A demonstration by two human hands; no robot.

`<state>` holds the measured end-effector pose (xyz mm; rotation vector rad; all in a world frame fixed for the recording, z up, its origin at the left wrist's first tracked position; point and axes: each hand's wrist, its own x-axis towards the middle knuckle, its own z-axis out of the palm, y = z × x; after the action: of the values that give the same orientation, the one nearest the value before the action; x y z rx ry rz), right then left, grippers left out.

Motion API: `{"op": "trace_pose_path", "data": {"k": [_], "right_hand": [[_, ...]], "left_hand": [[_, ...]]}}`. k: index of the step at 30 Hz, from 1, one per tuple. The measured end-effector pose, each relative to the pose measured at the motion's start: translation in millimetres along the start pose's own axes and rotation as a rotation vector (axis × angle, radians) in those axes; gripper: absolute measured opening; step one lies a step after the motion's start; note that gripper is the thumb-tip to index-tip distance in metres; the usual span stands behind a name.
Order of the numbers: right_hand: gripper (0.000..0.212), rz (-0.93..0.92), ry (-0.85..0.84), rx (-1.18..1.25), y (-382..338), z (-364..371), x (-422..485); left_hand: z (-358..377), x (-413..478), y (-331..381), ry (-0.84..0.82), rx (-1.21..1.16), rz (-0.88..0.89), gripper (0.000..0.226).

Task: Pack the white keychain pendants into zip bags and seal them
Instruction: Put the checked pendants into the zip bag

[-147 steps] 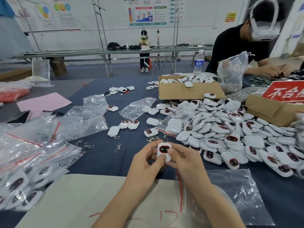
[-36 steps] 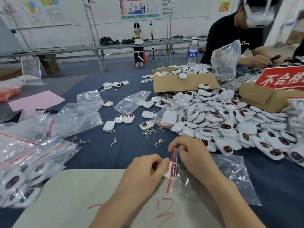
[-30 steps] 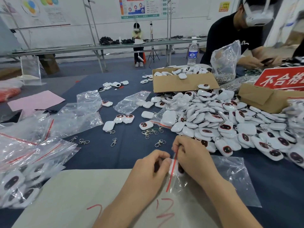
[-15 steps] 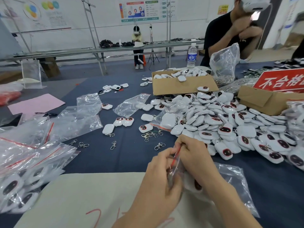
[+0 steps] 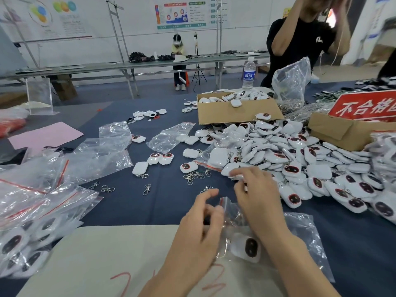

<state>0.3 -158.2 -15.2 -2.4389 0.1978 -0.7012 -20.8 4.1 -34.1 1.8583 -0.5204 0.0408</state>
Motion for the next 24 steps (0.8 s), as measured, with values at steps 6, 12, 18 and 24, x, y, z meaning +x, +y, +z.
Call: {"op": "trace_pose_path", "data": {"k": [6, 12, 18, 24], "right_hand": [[0.052, 0.128, -0.193, -0.471, 16.0, 0.1, 5.6], [0.036, 0.111, -0.119, -0.412, 15.2, -2.3, 6.3], [0.034, -0.134, -0.116, 0.021, -0.1, -12.1, 11.4], [0.041, -0.189, -0.292, 0.416, -12.7, 1.2, 2.5]], "left_hand": [[-5.4, 11.0, -9.5, 0.129, -0.008, -0.079, 0.025], [-5.9, 10.7, -8.9, 0.138, -0.068, -0.083, 0.021], [-16.8, 21.0, -1.4, 0.239, -0.079, -0.034, 0.021], [-20.3, 23.0, 3.4, 0.15, -0.096, 0.018, 0.014]]}}
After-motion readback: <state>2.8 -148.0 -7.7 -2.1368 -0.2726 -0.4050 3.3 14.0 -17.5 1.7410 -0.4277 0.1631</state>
